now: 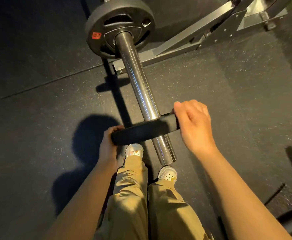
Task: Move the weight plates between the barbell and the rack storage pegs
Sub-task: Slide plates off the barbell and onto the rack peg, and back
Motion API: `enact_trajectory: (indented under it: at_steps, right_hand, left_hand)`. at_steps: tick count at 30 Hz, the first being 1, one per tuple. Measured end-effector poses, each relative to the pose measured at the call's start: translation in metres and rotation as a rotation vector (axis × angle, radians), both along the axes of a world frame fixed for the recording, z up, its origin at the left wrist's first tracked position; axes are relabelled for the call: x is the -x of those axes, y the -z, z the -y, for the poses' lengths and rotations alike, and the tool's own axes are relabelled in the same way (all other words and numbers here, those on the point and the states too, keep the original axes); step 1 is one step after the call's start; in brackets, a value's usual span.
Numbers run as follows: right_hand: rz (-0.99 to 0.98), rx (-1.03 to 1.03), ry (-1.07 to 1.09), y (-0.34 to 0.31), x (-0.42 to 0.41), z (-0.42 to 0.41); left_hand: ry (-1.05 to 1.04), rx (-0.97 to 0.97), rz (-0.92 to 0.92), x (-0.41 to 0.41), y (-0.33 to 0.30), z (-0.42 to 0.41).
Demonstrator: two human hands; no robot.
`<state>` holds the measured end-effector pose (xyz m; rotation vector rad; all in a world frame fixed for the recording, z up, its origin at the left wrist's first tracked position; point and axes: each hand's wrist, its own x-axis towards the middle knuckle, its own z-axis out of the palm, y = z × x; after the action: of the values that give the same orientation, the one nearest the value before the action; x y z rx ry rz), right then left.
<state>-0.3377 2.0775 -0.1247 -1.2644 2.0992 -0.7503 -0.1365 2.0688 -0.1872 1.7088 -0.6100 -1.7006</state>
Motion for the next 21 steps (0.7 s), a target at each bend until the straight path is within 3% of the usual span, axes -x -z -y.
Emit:
enact_trajectory:
  at_steps: [3,6,8,10,13,15,17,21]
  right_hand:
    - [-0.200,0.030,-0.135,-0.006,-0.007,-0.011]
    - [-0.297,0.053,-0.253,-0.010,-0.004,-0.019]
    - [-0.282,0.038,-0.308,-0.013,0.000,-0.019]
    - [-0.202,0.012,-0.316,-0.015,0.008,-0.016]
    - [0.086,-0.028,-0.167,-0.009,0.029,-0.002]
    - [0.167,-0.095,-0.083,0.002,0.048,0.010]
    - [0.218,-0.198,-0.051,0.016,0.061,0.013]
    - [0.442,-0.273,0.115,0.034,0.058,0.006]
  left_hand:
    - [-0.044,-0.146,-0.074,-0.002,0.010,0.002]
    - [-0.041,-0.145,-0.054,0.001,0.006,-0.001]
    - [0.026,-0.027,0.060,0.006,-0.006,-0.007]
    - [0.213,0.235,0.260,0.017,-0.030,-0.013]
    - [0.542,0.618,0.541,0.036,-0.063,-0.012]
    - [0.693,0.625,0.653,0.045,-0.070,0.002]
    - [0.732,0.534,0.585,0.044,-0.069,0.012]
    - [0.855,0.678,0.624,0.032,-0.062,0.012]
